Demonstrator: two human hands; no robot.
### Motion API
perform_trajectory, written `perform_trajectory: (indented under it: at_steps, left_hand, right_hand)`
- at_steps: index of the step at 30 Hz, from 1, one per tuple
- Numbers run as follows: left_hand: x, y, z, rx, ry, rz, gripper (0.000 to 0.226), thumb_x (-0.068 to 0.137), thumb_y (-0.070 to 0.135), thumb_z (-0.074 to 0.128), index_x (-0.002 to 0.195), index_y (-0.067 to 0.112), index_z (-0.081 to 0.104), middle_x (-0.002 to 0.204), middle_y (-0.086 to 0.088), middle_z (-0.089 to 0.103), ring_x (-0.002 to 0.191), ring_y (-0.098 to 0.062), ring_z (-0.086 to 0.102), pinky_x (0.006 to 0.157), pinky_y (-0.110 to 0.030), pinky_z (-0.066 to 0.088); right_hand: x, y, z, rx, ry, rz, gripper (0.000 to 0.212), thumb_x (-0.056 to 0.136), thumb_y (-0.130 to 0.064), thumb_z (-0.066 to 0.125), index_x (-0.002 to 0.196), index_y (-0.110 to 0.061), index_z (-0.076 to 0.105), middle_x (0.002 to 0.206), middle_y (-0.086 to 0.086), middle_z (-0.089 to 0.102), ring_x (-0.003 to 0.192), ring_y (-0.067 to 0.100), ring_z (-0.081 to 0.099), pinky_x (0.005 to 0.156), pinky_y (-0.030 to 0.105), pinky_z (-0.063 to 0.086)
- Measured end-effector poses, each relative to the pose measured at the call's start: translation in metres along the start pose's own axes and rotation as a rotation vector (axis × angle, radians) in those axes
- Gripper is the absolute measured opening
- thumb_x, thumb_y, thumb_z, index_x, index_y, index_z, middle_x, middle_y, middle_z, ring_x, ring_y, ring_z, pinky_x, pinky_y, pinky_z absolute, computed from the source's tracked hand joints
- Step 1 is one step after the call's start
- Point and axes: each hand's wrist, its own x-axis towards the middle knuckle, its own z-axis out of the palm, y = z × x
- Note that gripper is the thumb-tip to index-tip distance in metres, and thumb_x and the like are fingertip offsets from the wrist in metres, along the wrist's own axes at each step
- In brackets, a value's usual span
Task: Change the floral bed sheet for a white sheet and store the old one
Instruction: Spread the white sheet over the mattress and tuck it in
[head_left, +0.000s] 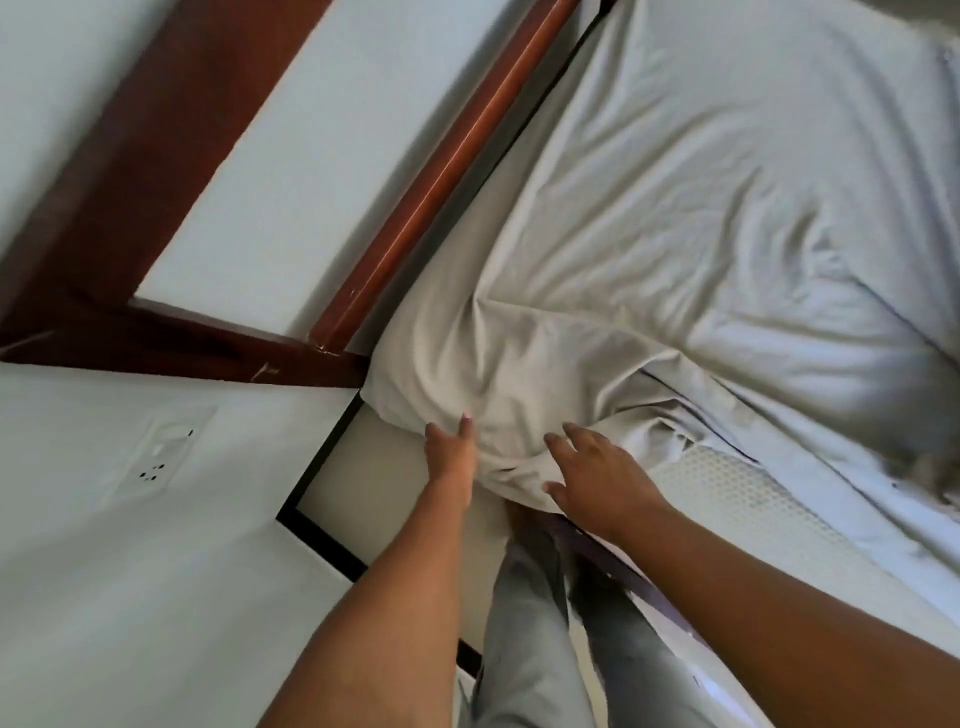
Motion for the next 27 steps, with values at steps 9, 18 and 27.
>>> perform_trajectory:
  at_steps: [9,18,27]
  left_hand:
    - [0.112,0.037,-0.023,-0.69,-0.149,-0.281,0.104,0.073,0.096,0.023,0.154,0.031,0.034,0.153,-0.01,0.045,0.138,-0.033,0.044,0.117,-0.055,0.032]
    - [0.135,0.039,-0.01,-0.891,0.002,-0.098,0.043,0.1,0.067,0.025,0.102,0.034,0.052,0.105,-0.004,0.063,0.094,-0.025,0.059,0.108,-0.044,0.041]
    - [0.188,0.012,-0.021,-1.026,-0.388,-0.17,0.091,0.079,0.079,0.059,0.147,0.019,0.049,0.147,-0.013,0.052,0.137,-0.037,0.047,0.118,-0.057,0.028]
  right_hand:
    - [0.147,-0.048,0.003,-0.143,0.025,-0.243,0.074,0.101,-0.048,0.051,0.161,-0.024,0.015,0.169,0.015,0.008,0.156,0.032,0.011,0.124,0.045,0.02]
    - [0.198,-0.045,0.002,-0.284,0.061,-0.333,0.077,0.101,-0.058,0.039,0.162,-0.027,0.004,0.17,0.01,-0.006,0.157,0.029,-0.003,0.127,0.05,0.006]
    - [0.17,-0.028,-0.003,-0.238,0.316,-0.357,0.073,0.099,-0.062,0.032,0.16,-0.022,0.026,0.169,0.013,0.016,0.156,0.031,0.016,0.121,0.056,0.026]
